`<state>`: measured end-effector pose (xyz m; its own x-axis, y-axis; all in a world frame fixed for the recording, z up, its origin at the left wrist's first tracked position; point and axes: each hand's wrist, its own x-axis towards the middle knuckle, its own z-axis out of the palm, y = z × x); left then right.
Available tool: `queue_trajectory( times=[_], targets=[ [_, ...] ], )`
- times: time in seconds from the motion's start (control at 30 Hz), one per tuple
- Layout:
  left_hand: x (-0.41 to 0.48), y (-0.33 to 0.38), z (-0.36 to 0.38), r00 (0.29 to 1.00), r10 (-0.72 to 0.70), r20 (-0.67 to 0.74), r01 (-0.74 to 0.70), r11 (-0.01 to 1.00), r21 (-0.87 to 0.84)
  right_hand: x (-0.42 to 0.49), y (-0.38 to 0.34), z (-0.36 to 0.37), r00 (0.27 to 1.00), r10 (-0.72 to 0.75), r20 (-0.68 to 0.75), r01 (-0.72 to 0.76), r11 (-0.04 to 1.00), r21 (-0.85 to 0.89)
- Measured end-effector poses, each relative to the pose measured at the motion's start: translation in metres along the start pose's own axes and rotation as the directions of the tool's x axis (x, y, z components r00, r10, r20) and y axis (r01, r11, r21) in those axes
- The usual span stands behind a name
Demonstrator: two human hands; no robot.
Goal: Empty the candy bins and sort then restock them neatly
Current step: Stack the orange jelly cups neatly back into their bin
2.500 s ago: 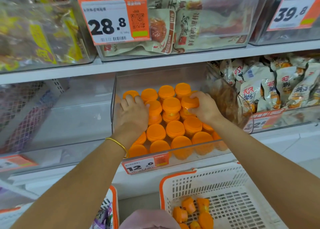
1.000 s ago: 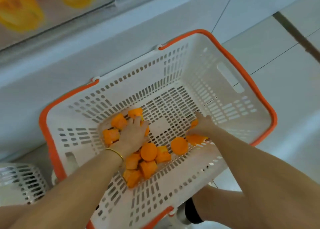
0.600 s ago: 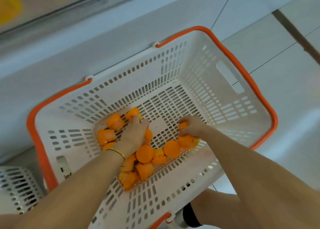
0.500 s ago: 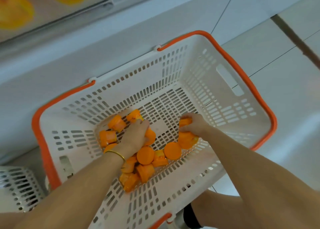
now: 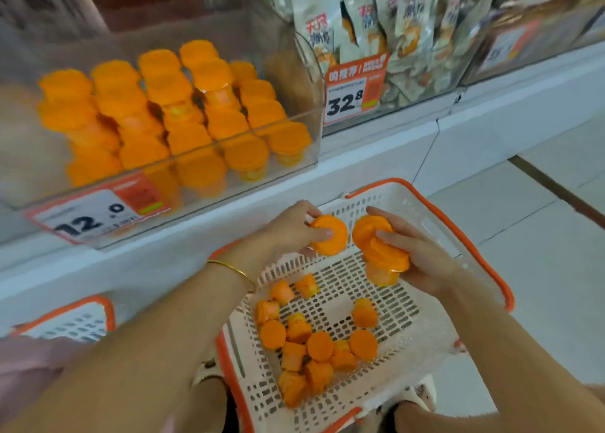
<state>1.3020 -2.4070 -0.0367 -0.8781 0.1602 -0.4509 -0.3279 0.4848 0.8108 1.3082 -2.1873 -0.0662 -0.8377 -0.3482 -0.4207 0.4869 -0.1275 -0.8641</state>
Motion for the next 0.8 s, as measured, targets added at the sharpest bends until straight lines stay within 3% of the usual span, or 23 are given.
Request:
queue_trajectory(
  times=[0.13, 0.3, 0.4, 0.53, 0.67, 0.8],
  targets=[
    [-0.062, 0.063, -0.056, 0.988, 0.154, -0.006, -0.154, 0.988, -0.03, -0.026, -0.069, 0.048, 0.983, -0.174, 0.055, 0.176, 0.984, -0.022],
    [-0.133, 0.087, -0.145, 0.928, 0.25, -0.277, -0.276, 0.959, -0.058, -0.037, -0.147, 0.121, 0.919, -0.294, 0.26, 0.339, 0.93, -0.145],
    [-0.15, 0.077, -0.194, 0.891, 0.173, -0.42, -0.16, 0.985, 0.067, -0.013, -0.177, 0.171, 0.898, -0.249, 0.362, 0.357, 0.894, -0.27],
    [-0.142, 0.055, -0.228, 0.843, 0.038, -0.536, 0.068, 0.982, 0.177, 0.042, -0.193, 0.238, 0.931, -0.003, 0.366, 0.203, 0.837, -0.508],
    [-0.128, 0.045, -0.234, 0.8, -0.16, -0.579, 0.31, 0.935, 0.17, 0.081, -0.189, 0.284, 0.934, 0.215, 0.284, 0.071, 0.67, -0.739],
    [-0.121, 0.041, -0.235, 0.78, -0.199, -0.593, 0.425, 0.865, 0.268, 0.098, -0.181, 0.304, 0.929, 0.321, 0.182, -0.075, 0.647, -0.759]
  ],
)
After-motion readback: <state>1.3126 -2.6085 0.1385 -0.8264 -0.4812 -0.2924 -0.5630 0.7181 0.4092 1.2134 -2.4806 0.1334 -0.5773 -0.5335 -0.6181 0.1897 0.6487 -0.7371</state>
